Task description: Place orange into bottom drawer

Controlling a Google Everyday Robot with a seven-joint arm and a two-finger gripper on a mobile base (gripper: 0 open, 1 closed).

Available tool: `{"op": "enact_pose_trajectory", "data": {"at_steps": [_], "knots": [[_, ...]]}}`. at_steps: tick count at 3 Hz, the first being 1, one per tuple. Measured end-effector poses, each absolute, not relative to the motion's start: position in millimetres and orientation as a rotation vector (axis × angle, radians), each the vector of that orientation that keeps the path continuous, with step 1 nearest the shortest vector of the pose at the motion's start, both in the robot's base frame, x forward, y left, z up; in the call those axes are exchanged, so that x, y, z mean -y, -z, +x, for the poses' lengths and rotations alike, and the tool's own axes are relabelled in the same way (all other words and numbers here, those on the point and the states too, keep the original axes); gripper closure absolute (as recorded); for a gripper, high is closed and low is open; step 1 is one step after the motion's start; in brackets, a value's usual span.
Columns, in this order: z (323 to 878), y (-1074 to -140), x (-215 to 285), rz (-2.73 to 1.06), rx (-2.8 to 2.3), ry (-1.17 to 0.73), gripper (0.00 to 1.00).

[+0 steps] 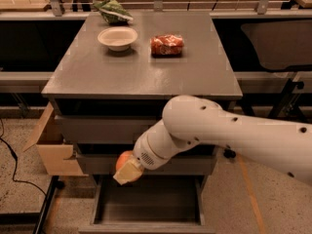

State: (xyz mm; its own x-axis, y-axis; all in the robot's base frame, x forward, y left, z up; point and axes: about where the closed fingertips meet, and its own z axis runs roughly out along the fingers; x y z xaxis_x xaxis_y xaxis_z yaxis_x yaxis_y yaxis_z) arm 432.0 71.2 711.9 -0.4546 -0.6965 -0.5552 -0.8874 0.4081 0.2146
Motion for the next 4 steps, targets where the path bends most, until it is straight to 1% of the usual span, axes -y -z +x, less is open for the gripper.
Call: {"op": "enact_pose_trajectory", "data": {"at_steps": [1,3,4], "knots": [[413.1,-637.0,-64.7,-1.307,-2.391,-0.692,1.0],[422.2,-619.4,-67.4,-1.245,-2.377,-0.685,1.0],[427.9,-579.1,-59.6,-1.224,-2.43,-0.652,1.0]]}}
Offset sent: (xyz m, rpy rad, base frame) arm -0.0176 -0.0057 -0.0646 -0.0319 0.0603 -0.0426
